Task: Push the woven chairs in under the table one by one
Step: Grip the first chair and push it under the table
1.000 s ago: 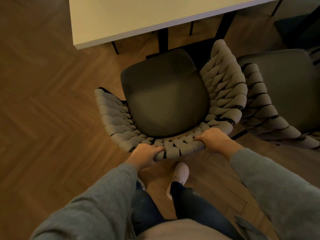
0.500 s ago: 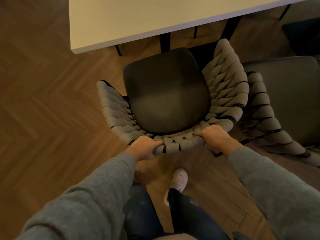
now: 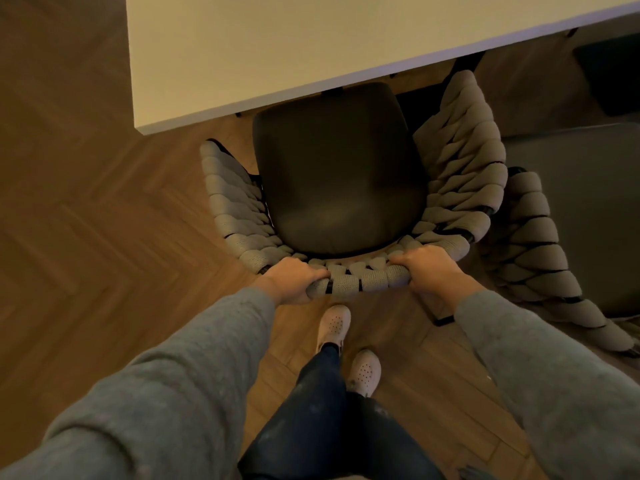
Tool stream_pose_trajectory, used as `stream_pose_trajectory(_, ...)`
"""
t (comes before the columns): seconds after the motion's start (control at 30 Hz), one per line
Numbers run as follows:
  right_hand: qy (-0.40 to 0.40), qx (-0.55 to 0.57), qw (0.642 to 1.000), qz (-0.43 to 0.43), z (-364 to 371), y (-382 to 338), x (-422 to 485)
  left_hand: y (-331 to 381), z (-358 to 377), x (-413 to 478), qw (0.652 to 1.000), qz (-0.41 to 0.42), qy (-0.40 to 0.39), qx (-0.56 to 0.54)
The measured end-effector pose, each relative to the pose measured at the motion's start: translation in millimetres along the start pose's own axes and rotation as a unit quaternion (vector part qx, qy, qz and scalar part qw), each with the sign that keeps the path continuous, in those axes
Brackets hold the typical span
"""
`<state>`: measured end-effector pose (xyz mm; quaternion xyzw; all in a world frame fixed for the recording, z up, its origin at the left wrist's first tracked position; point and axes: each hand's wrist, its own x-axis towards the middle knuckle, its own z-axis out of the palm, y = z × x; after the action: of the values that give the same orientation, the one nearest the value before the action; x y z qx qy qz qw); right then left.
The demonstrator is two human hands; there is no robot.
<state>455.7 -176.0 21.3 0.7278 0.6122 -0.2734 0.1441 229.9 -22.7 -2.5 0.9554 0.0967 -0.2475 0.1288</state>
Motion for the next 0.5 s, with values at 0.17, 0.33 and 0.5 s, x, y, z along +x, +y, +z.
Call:
stream_pose_trajectory(0.17, 0.009, 0.022, 1.000, 0.002, -18, 17, 21, -19, -19, 23, 1.000, 0.007, 0.010, 0.008)
stream_pose_trajectory(0.33, 0.011, 0.021, 1.000, 0.011, -27, 34, 37, -29, -32, 42, 1.000, 0.014, 0.003, 0.005)
stream_pose_trajectory(0.5, -0.006, -0.002, 1.000, 0.015, -23, 36, 41, -33, -31, 45, 1.000, 0.029, -0.002, 0.009)
